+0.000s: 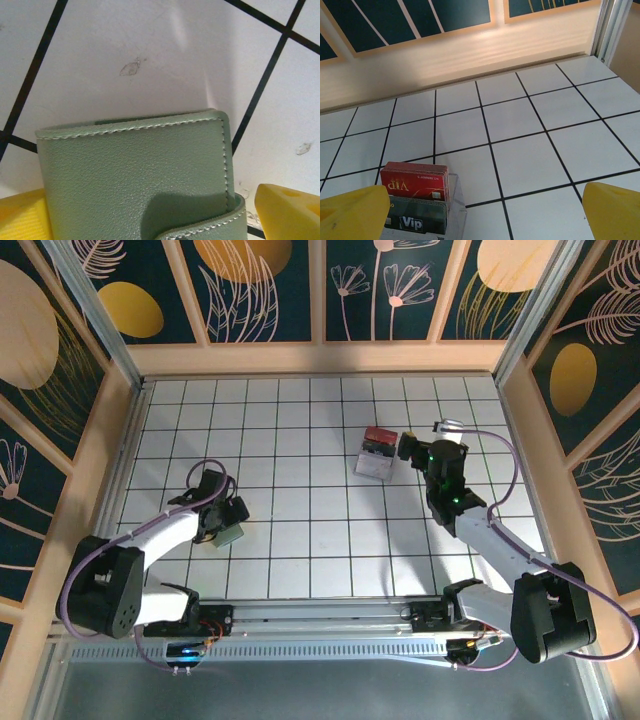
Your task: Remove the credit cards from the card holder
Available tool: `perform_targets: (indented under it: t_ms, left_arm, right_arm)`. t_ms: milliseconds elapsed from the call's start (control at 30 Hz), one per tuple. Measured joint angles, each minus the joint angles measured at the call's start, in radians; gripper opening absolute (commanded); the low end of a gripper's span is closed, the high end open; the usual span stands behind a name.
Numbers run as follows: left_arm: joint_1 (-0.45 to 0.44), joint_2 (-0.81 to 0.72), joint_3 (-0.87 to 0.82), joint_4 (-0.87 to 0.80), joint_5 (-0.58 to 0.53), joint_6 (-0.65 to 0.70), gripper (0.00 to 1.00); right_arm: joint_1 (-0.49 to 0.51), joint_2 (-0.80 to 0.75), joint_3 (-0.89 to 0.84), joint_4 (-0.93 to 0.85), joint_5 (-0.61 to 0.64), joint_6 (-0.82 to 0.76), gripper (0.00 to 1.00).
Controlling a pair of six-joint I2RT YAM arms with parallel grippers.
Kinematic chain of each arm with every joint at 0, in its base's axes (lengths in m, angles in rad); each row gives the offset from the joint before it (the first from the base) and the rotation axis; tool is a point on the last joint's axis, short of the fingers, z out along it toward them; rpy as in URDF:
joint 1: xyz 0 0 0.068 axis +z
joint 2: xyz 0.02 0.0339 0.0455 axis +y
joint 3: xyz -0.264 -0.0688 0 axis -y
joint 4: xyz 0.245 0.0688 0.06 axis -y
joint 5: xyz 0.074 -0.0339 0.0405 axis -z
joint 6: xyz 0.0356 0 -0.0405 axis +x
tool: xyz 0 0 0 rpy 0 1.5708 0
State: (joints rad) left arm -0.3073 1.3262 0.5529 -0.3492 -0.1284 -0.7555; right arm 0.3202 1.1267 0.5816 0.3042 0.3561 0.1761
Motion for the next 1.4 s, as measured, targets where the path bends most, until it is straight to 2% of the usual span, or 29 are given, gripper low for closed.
perform_targets:
  t_ms: [433, 567, 733, 833, 1000, 1200, 1400]
  left_arm:
    - [-0.008, 0.015, 0.014, -0.028, -0.018, 0.019, 0.76]
    - [-0.008, -0.005, -0.003, 0.003, -0.006, 0.02, 0.75]
    - [-0.008, -0.027, -0.023, 0.072, 0.053, 0.031, 0.74]
    - [-0.015, -0.032, -0.036, 0.164, 0.16, 0.047, 0.74]
    - [-0.028, -0.052, -0.04, 0.323, 0.32, 0.109, 0.74]
    - [-0.028, -0.084, -0.045, 0.505, 0.428, 0.217, 0.73]
    - [-0.028, -0.115, -0.096, 0.675, 0.507, 0.329, 0.72]
  right_arm:
    - [0.011, 0.0, 0.003, -0.001, 0.019, -0.011, 0.99]
    - [0.021, 0.0, 0.014, -0.006, 0.021, -0.01, 0.99]
    - [0.031, 0.0, 0.071, -0.068, 0.032, 0.016, 0.99]
    - [0.032, 0.0, 0.119, -0.134, 0.023, 0.057, 0.99]
    - [0.033, 0.013, 0.209, -0.261, -0.087, 0.142, 0.99]
    - [0.04, 0.119, 0.344, -0.361, -0.351, 0.219, 0.91]
    - [0.142, 0.282, 0.483, -0.417, -0.569, 0.257, 0.85]
